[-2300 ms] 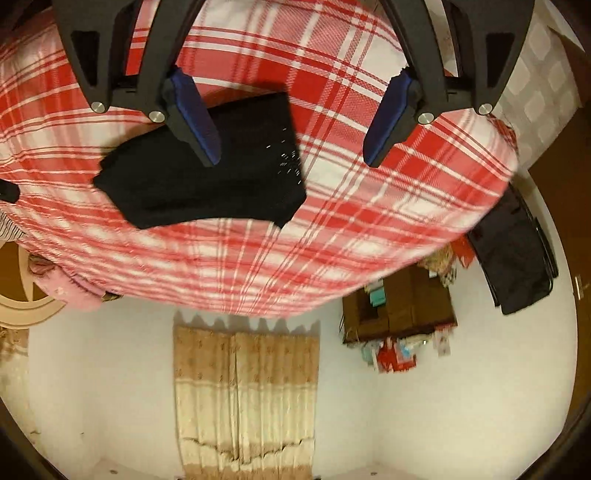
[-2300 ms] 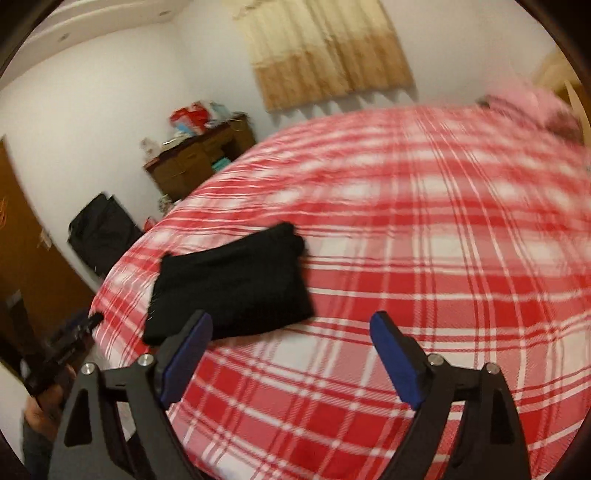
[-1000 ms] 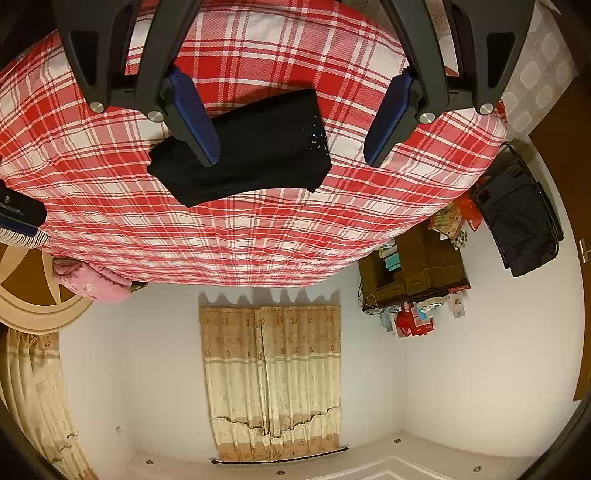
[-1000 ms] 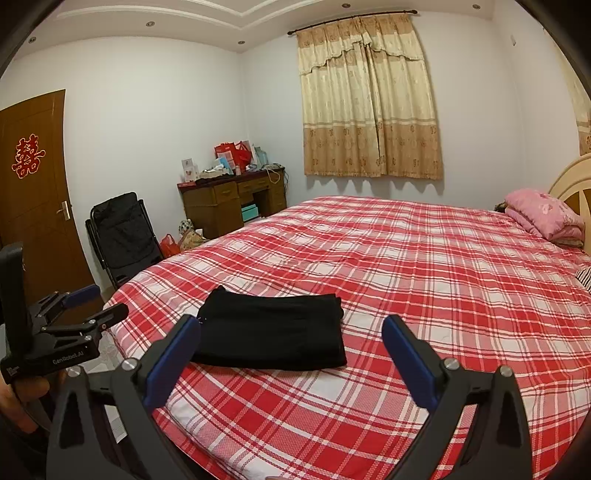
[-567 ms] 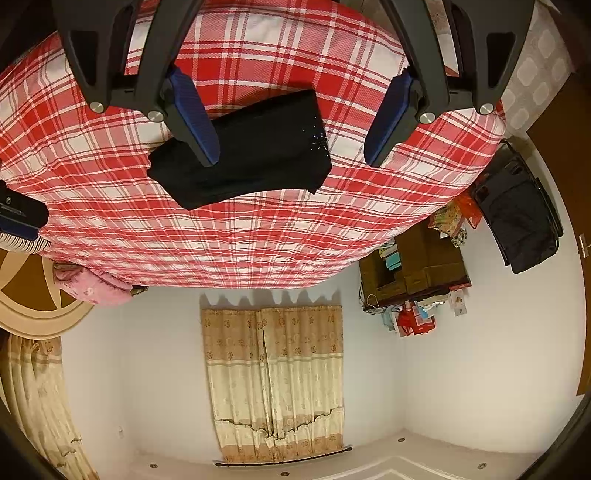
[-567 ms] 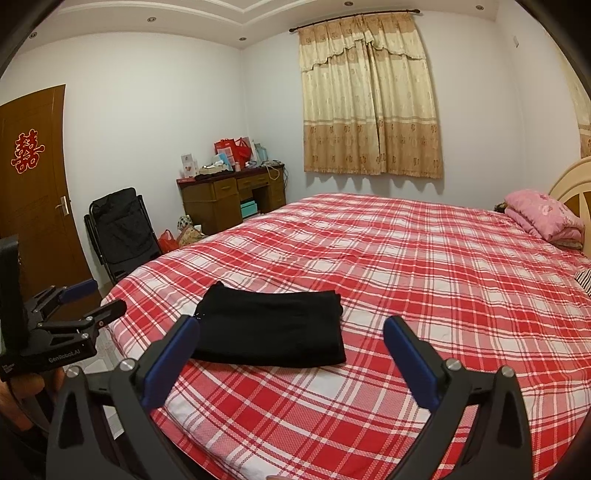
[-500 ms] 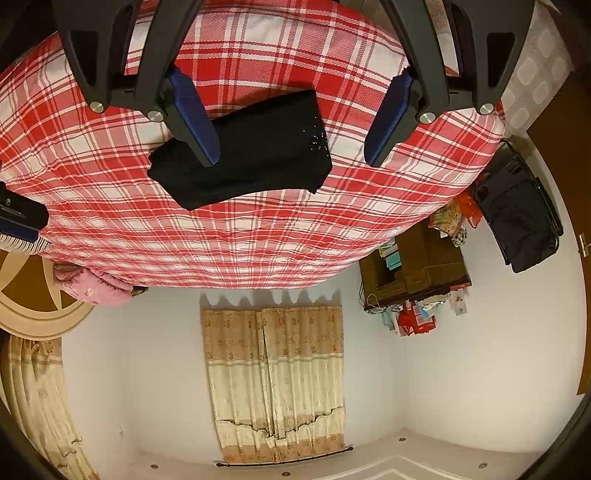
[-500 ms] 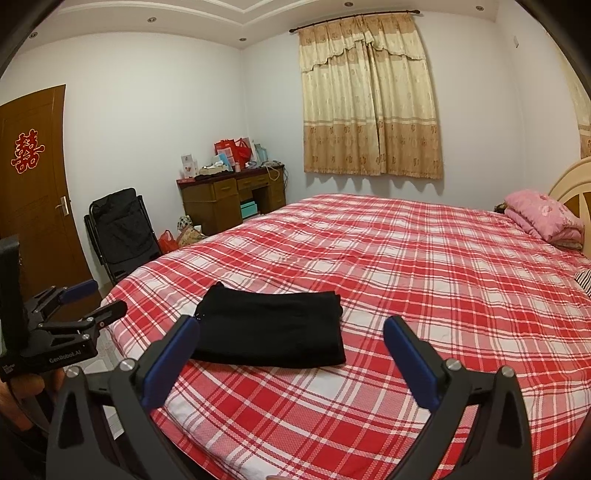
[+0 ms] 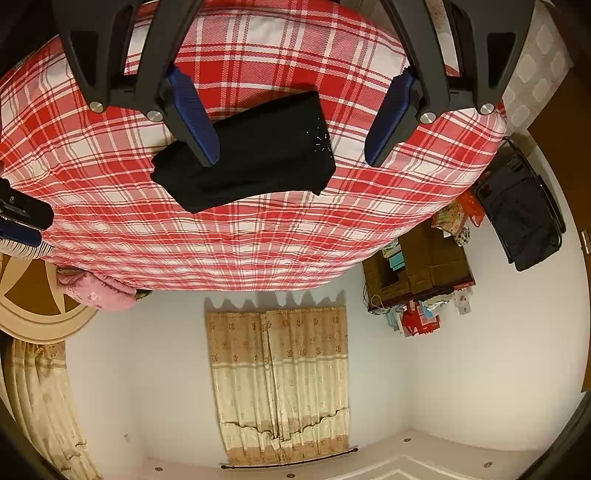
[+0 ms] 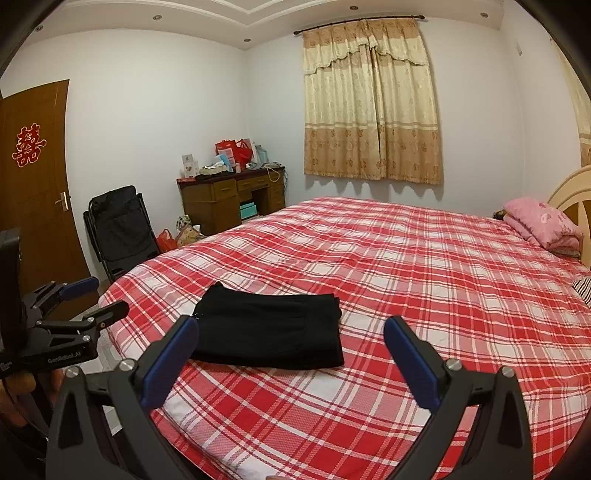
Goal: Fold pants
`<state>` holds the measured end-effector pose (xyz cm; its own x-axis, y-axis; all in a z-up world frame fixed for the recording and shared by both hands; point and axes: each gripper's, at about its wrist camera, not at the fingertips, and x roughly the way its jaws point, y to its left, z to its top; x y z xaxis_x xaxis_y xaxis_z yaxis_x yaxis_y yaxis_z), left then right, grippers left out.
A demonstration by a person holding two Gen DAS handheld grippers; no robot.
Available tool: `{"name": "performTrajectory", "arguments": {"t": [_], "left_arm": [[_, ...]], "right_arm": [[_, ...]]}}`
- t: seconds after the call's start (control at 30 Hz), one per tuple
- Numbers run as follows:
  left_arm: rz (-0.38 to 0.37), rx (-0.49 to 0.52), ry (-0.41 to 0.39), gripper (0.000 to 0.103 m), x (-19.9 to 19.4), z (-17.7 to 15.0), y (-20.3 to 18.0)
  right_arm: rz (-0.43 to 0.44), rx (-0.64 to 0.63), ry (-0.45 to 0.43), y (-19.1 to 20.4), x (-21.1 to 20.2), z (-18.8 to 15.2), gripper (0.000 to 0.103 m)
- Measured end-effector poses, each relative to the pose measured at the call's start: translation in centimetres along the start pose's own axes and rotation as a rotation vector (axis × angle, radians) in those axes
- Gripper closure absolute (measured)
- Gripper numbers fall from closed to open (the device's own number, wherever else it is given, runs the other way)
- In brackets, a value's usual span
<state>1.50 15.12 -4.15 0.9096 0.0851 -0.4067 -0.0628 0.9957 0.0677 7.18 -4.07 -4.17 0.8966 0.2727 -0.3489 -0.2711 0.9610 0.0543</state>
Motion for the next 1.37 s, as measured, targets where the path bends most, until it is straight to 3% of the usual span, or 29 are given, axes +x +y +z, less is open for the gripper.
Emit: {"name": "performTrajectory", "arguments": {"t": [0.67,0.97,1.37], "left_arm": [[0.002,-0.007,-0.003,0.014,0.4,-0.2,-0.1],[0.072,-0.004,0.008,0.006,1.1,-0.7,-0.3],[0.042,0.020,0.018,0.004,1.3,-1.1,-1.0]], "right_arm": [[-0.002,-0.006,0.006,0.3,0.3,-0.2,0.000],[-0.006,-0.021,0.029,0.4,1.2,-0.6,0.000],[-0.014,-0.052,0.042,1.0,1.7,-1.1,0.000]]}}
